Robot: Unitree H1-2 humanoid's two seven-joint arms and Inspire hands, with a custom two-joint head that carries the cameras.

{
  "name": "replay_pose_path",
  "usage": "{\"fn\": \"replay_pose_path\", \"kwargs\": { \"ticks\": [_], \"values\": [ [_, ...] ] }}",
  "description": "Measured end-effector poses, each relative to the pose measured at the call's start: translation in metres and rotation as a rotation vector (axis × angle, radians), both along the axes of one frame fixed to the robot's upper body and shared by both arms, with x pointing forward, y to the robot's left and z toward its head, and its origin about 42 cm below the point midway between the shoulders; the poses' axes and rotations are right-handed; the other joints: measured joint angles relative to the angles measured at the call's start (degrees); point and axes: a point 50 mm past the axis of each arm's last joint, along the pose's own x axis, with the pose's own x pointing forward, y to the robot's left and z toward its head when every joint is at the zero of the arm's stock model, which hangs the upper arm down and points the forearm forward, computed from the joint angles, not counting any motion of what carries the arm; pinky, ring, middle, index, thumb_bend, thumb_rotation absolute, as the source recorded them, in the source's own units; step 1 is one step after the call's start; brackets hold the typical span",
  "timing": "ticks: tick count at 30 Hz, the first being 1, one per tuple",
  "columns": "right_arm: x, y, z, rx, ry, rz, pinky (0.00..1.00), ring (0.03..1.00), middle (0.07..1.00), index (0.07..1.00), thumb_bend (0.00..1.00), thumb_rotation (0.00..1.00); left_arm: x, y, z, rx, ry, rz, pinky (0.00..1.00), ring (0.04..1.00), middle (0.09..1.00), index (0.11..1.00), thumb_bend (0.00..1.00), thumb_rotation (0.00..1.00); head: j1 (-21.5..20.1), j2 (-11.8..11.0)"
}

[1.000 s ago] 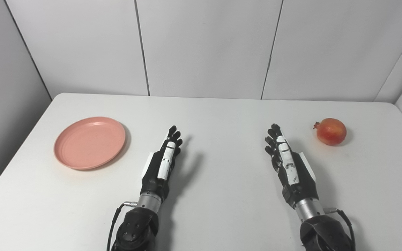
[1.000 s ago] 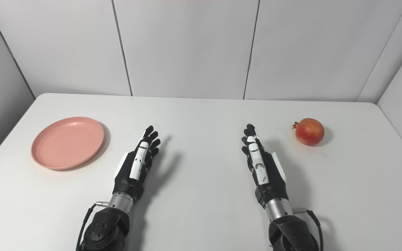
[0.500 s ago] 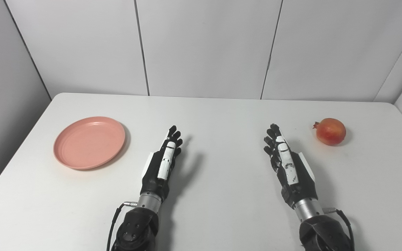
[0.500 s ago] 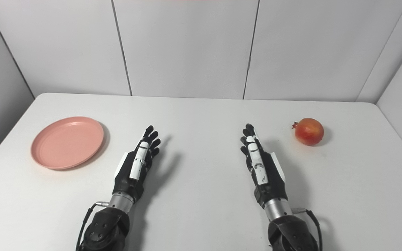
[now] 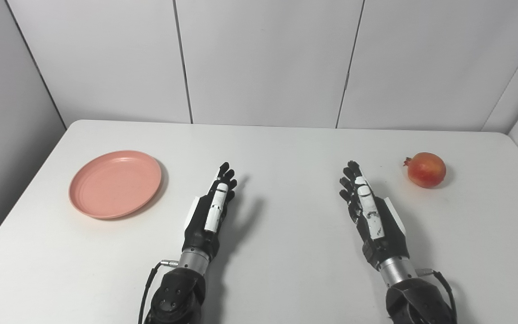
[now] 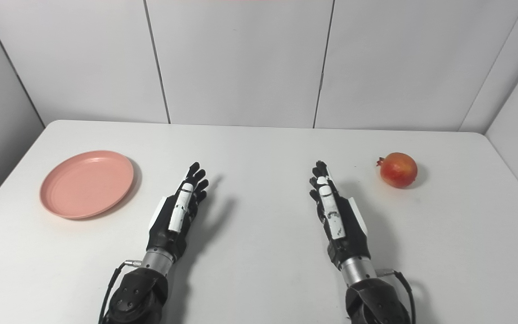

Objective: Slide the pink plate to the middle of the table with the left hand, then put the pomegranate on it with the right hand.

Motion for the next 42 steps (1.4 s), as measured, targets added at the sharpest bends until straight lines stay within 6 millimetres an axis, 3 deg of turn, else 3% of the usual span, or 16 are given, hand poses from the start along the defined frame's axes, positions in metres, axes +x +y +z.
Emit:
{"fn": "replay_pose_path", "kwargs": {
  "ticks": [2,4,8,16,42],
  "values": [
    [-0.001,-0.002,0.0,0.013,0.003,0.001,1.0,1.0,1.0,1.0,0.25,1.0,0.0,-0.003,0.0,0.003,0.0,-0.003,1.0,0.976,0.99,0.981,0.4,1.0,0.02,-0.01],
    [-0.003,-0.006,0.001,0.013,-0.001,0.003,1.0,1.0,1.0,1.0,0.24,1.0,-0.001,-0.007,0.0,0.001,0.001,-0.006,1.0,0.977,0.99,0.979,0.38,1.0,4.04,-1.4],
    [-0.005,-0.015,0.0,0.003,0.0,0.002,1.0,1.0,1.0,1.0,0.23,1.0,-0.001,-0.014,-0.002,0.007,-0.003,-0.004,0.98,0.971,0.984,0.972,0.37,1.0,7.39,-2.81],
    [-0.01,-0.023,-0.004,0.029,0.015,-0.001,1.0,1.0,1.0,1.0,0.19,1.0,-0.002,-0.024,-0.004,0.036,0.003,0.025,0.94,0.949,0.961,0.951,0.37,1.0,11.18,-5.1],
    [-0.01,-0.026,-0.003,0.053,0.013,0.021,1.0,1.0,1.0,1.0,0.14,1.0,-0.003,-0.034,-0.006,0.062,-0.01,0.04,0.92,0.941,0.951,0.939,0.37,1.0,12.68,-5.54]
  ]
}}
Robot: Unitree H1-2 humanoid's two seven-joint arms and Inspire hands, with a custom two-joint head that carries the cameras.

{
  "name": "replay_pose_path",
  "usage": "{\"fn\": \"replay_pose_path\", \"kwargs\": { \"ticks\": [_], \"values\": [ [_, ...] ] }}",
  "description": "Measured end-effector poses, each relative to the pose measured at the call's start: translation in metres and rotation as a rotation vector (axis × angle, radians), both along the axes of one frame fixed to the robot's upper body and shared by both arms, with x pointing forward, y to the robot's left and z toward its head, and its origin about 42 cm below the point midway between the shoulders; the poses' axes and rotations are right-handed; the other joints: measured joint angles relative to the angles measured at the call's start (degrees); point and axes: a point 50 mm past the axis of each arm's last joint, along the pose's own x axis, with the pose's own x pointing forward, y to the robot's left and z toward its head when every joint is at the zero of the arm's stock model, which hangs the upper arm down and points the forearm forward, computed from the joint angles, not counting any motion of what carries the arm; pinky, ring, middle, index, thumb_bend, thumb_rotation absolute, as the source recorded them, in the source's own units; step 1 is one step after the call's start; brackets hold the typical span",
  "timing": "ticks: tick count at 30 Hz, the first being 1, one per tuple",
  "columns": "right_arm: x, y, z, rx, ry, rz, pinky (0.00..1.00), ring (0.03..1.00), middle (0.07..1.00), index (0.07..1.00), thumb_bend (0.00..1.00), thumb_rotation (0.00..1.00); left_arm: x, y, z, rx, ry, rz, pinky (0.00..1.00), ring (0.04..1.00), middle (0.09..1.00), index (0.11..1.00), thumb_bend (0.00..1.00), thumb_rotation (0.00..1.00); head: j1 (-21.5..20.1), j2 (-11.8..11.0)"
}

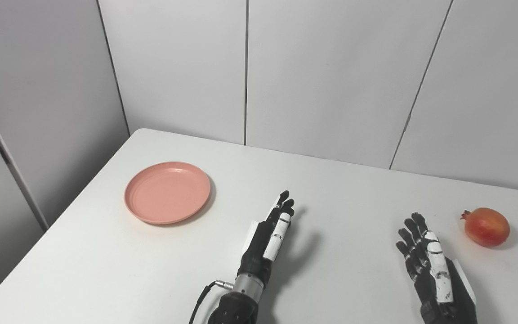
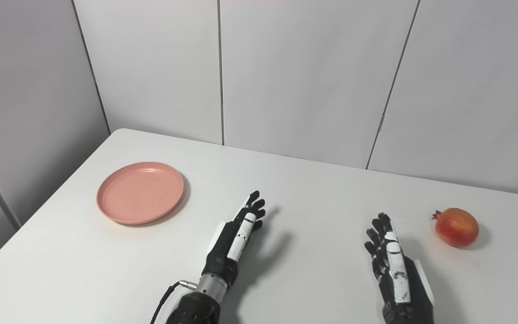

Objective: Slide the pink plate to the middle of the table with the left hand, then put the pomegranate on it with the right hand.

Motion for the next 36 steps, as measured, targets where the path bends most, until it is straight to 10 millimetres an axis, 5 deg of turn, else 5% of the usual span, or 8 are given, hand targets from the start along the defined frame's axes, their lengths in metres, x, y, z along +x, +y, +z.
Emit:
{"fn": "replay_pose_path", "kwargs": {
  "ticks": [10,23,36],
  "values": [
    [0.0,0.0,0.0,0.005,-0.001,0.0,1.0,1.0,1.0,1.0,0.16,1.0,-0.002,-0.005,0.011,0.008,-0.022,-0.019,0.92,0.936,0.946,0.933,0.4,1.0,0.53,0.26],
    [0.0,0.001,0.002,0.002,-0.006,-0.001,1.0,1.0,1.0,1.0,0.15,1.0,-0.007,0.002,0.061,0.001,-0.192,0.001,0.93,0.939,0.948,0.933,0.45,1.0,1.23,0.09],
    [0.0,0.001,0.002,0.003,-0.005,0.0,1.0,1.0,1.0,1.0,0.14,1.0,0.003,0.032,0.086,0.03,-0.285,0.071,0.92,0.931,0.946,0.937,0.44,1.0,2.37,-0.44]
  ]
}}
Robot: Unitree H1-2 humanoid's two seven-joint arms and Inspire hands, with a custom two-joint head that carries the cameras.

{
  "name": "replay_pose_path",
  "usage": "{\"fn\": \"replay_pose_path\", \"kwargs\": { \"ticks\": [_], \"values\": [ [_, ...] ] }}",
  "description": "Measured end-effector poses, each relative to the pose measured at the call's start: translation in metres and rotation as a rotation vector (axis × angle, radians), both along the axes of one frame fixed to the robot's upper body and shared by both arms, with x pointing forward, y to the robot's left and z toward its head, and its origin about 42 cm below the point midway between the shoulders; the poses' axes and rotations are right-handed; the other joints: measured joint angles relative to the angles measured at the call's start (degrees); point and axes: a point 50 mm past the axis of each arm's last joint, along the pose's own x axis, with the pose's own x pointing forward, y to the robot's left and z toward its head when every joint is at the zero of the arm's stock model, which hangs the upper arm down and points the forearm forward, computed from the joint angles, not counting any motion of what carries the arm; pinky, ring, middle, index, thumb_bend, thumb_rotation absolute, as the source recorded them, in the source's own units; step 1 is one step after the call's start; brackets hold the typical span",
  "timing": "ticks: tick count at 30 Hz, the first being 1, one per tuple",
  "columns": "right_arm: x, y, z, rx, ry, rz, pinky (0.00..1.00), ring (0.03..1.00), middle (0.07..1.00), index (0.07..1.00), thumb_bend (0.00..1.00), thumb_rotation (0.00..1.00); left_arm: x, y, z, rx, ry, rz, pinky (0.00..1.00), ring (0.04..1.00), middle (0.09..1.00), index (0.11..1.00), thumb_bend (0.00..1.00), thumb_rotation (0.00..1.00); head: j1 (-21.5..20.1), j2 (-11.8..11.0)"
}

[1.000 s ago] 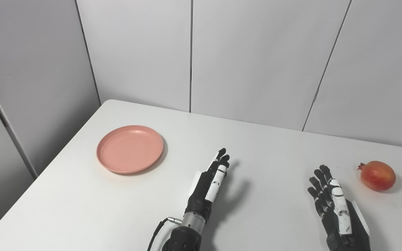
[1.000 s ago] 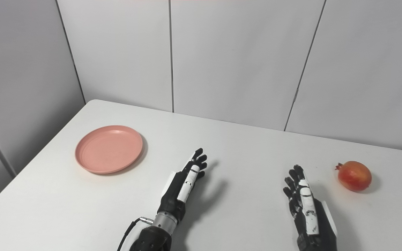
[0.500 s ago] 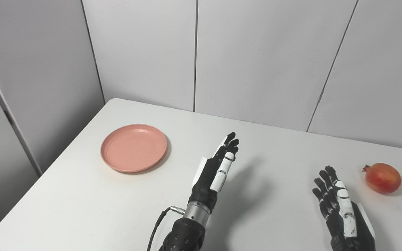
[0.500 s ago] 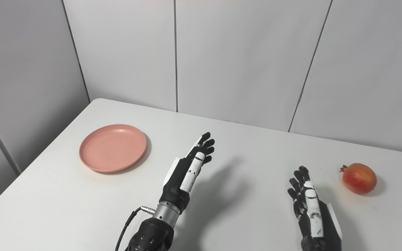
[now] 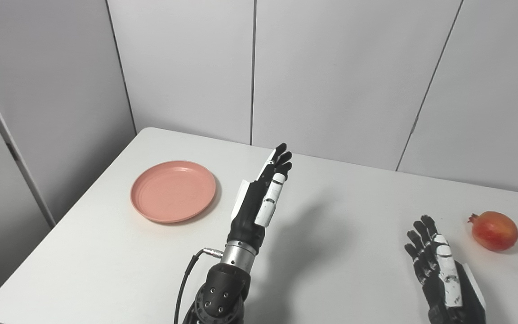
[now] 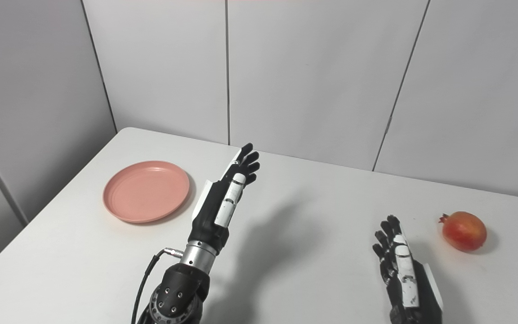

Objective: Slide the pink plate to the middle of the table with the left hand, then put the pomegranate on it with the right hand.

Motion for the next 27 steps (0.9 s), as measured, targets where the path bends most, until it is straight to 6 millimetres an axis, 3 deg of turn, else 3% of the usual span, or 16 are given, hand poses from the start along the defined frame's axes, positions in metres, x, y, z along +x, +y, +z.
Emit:
{"fn": "replay_pose_path", "kwargs": {
  "ticks": [9,27],
  "values": [
    [0.0,0.0,-0.001,0.002,0.016,0.004,1.0,1.0,1.0,1.0,0.14,1.0,0.014,0.026,0.03,-0.004,-0.066,0.034,0.92,0.924,0.94,0.926,0.42,1.0,0.44,-0.88],
    [0.0,0.0,-0.002,0.017,0.03,0.009,1.0,1.0,1.0,1.0,0.12,1.0,0.033,0.116,0.056,0.002,-0.084,0.184,0.92,0.912,0.923,0.911,0.42,1.0,1.14,-1.49]
  ]
}}
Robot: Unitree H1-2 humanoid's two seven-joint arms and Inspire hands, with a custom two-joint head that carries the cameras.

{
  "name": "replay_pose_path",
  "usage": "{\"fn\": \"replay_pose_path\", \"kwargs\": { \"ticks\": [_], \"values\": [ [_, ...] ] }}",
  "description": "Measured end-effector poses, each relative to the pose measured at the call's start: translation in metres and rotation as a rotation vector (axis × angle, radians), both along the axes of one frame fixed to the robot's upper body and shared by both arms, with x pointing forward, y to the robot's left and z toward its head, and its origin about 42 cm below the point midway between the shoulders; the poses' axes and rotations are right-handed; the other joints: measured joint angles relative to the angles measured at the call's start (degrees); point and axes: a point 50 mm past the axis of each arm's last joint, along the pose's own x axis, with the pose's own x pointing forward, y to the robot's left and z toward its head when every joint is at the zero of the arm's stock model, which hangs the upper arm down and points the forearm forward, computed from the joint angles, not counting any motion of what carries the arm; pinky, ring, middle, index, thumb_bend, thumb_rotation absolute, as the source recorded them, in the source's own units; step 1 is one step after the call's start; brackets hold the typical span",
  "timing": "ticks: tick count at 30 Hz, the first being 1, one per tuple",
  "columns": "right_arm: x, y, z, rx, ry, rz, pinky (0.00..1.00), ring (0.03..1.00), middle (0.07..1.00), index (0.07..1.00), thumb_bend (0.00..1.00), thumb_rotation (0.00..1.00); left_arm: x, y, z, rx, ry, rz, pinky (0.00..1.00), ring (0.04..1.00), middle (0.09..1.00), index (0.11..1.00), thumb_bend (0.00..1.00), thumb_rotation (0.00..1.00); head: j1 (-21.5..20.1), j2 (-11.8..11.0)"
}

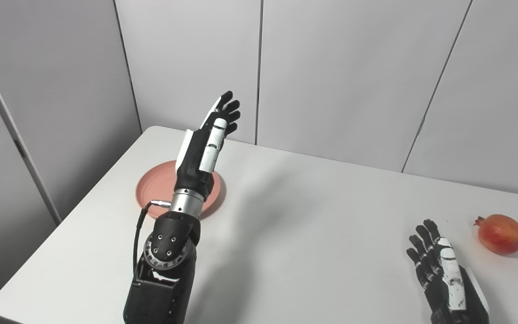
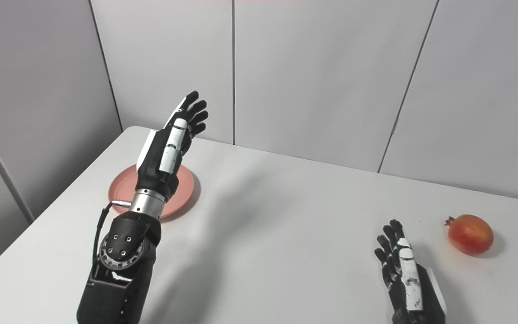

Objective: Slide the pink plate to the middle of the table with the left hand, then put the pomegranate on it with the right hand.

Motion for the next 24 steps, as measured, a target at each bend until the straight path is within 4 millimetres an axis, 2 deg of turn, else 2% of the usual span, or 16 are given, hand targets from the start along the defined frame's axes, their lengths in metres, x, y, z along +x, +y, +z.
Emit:
{"fn": "replay_pose_path", "kwargs": {
  "ticks": [5,10,19,24],
  "values": [
    [0.0,0.0,0.0,-0.002,0.0,0.001,1.0,1.0,1.0,1.0,0.12,1.0,0.0,0.02,0.005,0.013,-0.008,0.038,0.91,0.916,0.923,0.913,0.41,1.0,0.88,-0.44],
    [0.0,-0.001,0.0,-0.003,0.0,0.002,1.0,1.0,1.0,1.0,0.1,1.0,0.003,0.039,-0.001,-0.012,0.015,0.063,0.9,0.906,0.929,0.916,0.39,1.0,1.76,-0.7],
    [-0.002,0.0,0.006,0.003,-0.002,0.007,1.0,1.0,1.0,1.0,0.1,1.0,-0.002,0.071,0.006,-0.054,0.009,0.162,0.89,0.909,0.913,0.897,0.37,1.0,1.76,-0.26],
    [-0.002,0.0,0.005,0.001,0.008,0.009,1.0,1.0,1.0,1.0,0.09,1.0,-0.002,0.086,0.012,-0.111,0.007,0.191,0.91,0.927,0.928,0.916,0.37,1.0,2.02,-0.26]
  ]
}}
